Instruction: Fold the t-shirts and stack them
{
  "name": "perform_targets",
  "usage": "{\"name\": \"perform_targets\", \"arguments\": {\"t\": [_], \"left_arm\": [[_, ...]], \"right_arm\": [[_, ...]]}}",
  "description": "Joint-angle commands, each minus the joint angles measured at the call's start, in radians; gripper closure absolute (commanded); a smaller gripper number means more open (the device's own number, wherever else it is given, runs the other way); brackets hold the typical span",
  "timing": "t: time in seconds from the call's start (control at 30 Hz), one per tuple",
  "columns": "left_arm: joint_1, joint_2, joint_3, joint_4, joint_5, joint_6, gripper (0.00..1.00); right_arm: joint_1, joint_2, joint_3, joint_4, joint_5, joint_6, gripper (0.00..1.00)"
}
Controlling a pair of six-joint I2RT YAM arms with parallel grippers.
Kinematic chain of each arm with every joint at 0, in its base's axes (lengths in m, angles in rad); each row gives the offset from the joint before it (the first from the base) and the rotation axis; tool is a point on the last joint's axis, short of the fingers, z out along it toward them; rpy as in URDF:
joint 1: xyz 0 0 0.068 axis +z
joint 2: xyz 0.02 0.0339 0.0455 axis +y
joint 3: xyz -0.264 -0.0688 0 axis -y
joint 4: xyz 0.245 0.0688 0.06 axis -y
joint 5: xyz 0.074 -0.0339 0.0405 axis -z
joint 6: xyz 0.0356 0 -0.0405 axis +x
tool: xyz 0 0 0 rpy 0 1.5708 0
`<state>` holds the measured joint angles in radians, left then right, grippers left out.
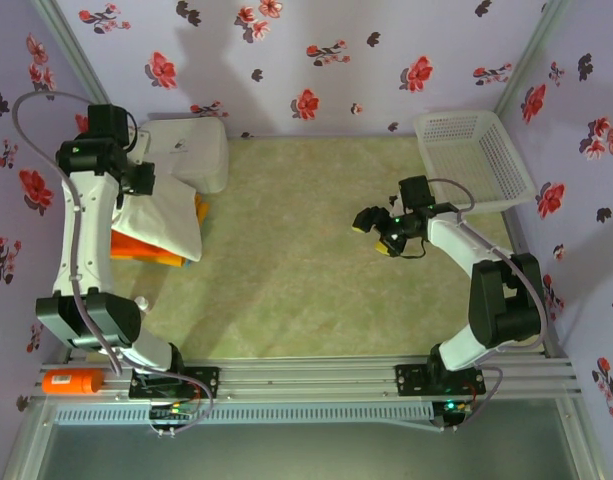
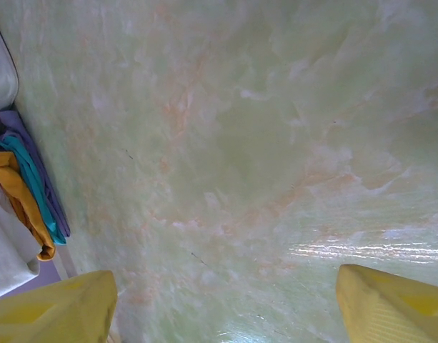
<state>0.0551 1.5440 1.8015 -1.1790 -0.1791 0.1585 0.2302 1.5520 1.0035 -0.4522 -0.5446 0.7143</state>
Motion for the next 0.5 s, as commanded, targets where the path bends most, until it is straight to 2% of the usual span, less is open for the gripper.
{"name": "perform_targets", "arguments": {"t": [0.0,0.17,0.47], "left_arm": [[0.025,-0.003,-0.047,0.141,-0.080,0.040,1.00],[0.045,-0.005,-0.140,0.256,-0.083,0.054,1.00],[0.078,0.037,-0.156,0.377,-0.103,0.040,1.00]], "right_arm": [[0.011,-0.032,-0.007,-0.031,0.023,-0.010,0.20],[0.017,-0.029,-0.015,-0.028,0.029,-0.010,0.20],[0.028,-0.018,-0.023,-0.009,0.023,-0.006,0.20]]}}
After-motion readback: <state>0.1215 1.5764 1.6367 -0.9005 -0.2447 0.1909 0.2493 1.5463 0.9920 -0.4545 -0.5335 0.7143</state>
